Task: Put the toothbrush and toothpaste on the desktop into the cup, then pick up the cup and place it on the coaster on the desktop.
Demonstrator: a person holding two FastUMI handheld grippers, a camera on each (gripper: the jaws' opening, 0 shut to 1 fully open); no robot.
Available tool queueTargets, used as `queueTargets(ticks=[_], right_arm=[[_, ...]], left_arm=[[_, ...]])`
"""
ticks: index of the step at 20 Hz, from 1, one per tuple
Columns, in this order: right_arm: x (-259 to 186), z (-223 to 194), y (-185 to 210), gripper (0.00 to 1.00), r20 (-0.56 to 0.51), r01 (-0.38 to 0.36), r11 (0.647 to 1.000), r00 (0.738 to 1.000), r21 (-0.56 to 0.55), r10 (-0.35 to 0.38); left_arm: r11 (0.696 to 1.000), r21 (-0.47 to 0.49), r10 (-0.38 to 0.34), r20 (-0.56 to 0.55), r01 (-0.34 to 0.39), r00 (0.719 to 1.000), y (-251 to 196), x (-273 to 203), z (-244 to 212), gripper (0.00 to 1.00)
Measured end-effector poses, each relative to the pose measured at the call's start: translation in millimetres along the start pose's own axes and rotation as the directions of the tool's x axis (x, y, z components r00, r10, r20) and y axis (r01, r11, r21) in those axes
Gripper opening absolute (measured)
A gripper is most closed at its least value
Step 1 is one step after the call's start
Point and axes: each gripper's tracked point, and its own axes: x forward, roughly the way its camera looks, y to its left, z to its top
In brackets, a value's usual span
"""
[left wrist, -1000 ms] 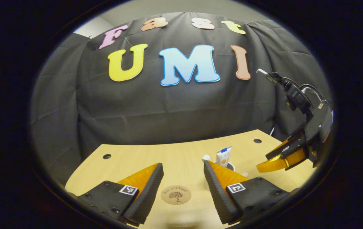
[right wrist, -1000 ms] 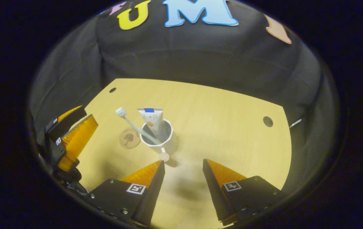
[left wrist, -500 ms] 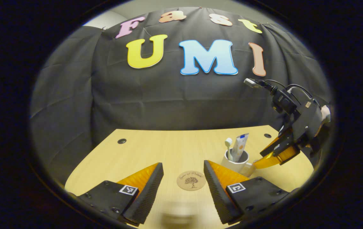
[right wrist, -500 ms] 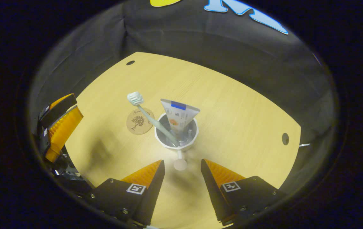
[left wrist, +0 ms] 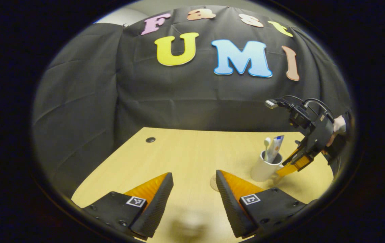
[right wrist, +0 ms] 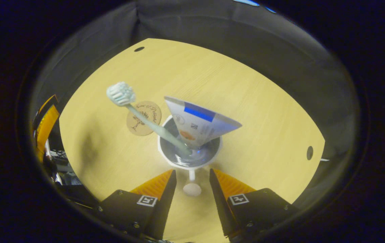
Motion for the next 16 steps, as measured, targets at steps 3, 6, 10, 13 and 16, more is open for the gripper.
queueTargets(ticks=[3, 6, 10, 13, 16], right_arm=[[10, 1, -2, 0.62, -0.013, -0.012, 1.000, 1.000, 0.025, 0.012], [20, -1, 1, 0.48, -0.010, -0.039, 0.997, 0.999, 0.059, 0.040], [25, 1, 5, 0.24, 0.054, -0.041, 0.995, 0.998, 0.093, 0.036], [22, -2, 7, 0.21, 0.085, -0.049, 0.995, 0.996, 0.092, 0.041], [21, -6, 12, 0.17, 0.104, -0.064, 0.991, 0.993, 0.114, 0.052]], left_arm=[[0.999, -0.016, 0.043, -0.015, -0.044, 0.999, 20, -6, -8, 0.87], [0.996, -0.028, 0.083, -0.026, -0.083, 0.996, 36, -11, -11, 0.84], [0.994, -0.039, 0.104, -0.043, -0.106, 0.994, 42, -13, -20, 0.87], [0.995, -0.033, 0.092, -0.045, -0.093, 0.995, 39, -10, -16, 0.87], [0.997, -0.016, 0.075, -0.037, -0.076, 0.996, 34, -12, -12, 0.87]])
